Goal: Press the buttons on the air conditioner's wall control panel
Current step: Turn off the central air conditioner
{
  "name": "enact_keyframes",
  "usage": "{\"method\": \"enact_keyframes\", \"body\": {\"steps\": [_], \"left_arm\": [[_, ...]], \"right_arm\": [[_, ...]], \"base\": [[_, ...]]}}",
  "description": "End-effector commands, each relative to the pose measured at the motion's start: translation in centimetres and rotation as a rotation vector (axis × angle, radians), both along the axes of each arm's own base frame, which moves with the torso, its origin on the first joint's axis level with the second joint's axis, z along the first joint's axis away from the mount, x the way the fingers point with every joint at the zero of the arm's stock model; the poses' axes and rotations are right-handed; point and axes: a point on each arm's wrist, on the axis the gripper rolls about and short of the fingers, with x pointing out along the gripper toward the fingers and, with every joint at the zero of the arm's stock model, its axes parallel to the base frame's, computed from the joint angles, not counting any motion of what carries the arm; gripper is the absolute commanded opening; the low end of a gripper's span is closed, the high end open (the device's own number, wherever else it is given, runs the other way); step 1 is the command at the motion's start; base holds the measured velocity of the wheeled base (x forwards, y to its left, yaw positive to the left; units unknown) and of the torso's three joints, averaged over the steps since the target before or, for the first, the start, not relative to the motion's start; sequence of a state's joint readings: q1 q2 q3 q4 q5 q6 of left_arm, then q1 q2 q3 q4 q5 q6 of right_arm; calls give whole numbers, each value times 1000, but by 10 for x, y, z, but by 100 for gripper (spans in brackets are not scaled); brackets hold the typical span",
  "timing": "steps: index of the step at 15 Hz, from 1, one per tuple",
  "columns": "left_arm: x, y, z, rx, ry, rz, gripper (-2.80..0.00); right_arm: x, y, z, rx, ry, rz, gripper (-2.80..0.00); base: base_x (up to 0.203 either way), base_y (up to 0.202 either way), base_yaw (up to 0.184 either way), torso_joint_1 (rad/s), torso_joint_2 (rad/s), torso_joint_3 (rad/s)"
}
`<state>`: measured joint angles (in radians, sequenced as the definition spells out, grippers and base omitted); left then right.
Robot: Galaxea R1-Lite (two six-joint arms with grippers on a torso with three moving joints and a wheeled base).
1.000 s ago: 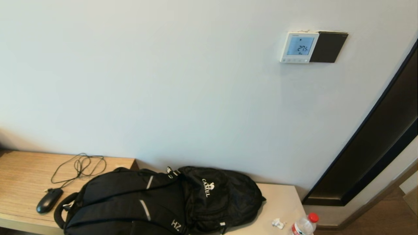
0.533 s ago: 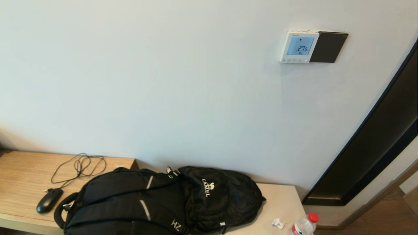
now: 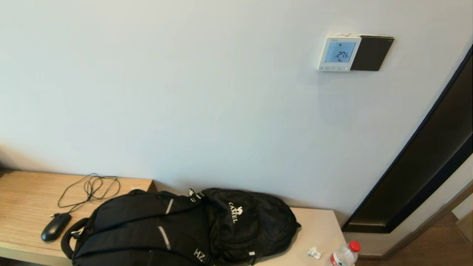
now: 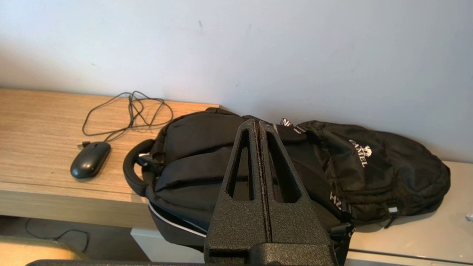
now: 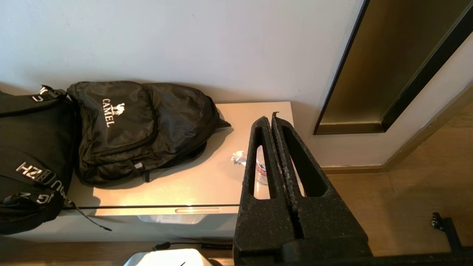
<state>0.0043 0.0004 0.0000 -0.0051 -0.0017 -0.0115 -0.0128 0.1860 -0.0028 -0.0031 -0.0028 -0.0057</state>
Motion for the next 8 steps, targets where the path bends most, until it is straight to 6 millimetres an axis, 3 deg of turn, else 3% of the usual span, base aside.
{"method": "enact_keyframes", "body": {"steps": [1, 3, 5, 8], "left_arm": [[0, 0, 0, -1, -1, 1, -280], [0, 0, 0, -1, -1, 1, -280], [0, 0, 0, -1, -1, 1, -280], [0, 0, 0, -1, -1, 1, -280]], "right_arm": [[1, 0, 0, -2, 9, 1, -280], [1, 0, 3, -12, 1, 2, -280], [3, 0, 25, -15, -31, 4, -280], [21, 0, 55, -14, 0, 4, -280]], "base": [[0, 0, 0, 0, 0, 0], [0, 0, 0, 0, 0, 0], [0, 0, 0, 0, 0, 0], [0, 0, 0, 0, 0, 0]]}}
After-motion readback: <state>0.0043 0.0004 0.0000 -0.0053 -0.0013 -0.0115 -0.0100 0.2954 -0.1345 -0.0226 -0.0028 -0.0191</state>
